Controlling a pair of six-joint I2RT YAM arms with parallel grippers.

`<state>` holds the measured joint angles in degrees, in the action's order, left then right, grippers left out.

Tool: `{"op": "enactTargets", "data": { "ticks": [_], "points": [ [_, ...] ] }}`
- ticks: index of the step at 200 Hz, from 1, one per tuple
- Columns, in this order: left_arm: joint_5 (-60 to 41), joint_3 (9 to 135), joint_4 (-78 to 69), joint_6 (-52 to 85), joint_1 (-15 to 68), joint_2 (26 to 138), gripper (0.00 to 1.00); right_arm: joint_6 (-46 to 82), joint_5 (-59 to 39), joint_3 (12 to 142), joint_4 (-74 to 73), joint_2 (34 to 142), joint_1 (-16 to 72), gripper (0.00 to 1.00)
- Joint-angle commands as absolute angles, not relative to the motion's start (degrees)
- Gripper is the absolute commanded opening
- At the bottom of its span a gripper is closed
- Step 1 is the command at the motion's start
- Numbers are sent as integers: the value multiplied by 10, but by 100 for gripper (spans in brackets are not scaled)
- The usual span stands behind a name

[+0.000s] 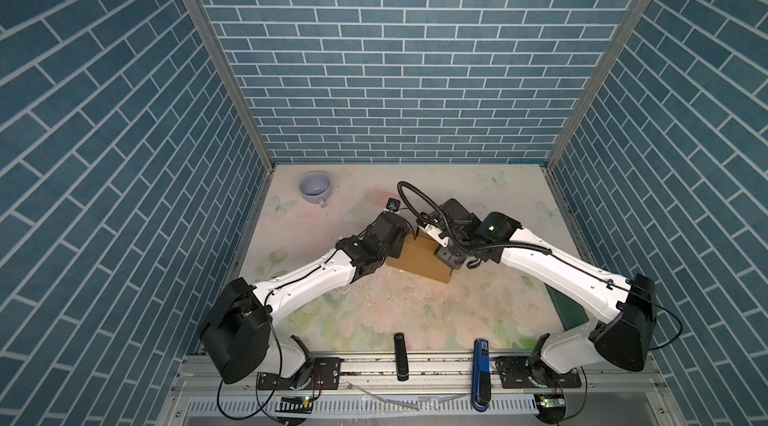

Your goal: Fold the paper box

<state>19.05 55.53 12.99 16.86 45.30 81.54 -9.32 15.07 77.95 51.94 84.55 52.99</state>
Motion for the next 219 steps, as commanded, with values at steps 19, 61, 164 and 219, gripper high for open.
{"op": "enactTargets", "data": {
  "ticks": [19, 61, 164, 219],
  "points": [
    [169, 529, 192, 172, 458, 826, 0, -146, 171, 808, 510, 864, 535, 64],
    [166, 529, 191, 172, 458, 827, 0, -146, 159, 797, 498, 875, 534, 64],
    [164, 531, 191, 175, 458, 828, 0, -127, 139, 725, 441, 856, 535, 66],
    [167, 531, 193, 176, 458, 825, 0, -124, 138, 696, 414, 840, 535, 70]
  ]
}}
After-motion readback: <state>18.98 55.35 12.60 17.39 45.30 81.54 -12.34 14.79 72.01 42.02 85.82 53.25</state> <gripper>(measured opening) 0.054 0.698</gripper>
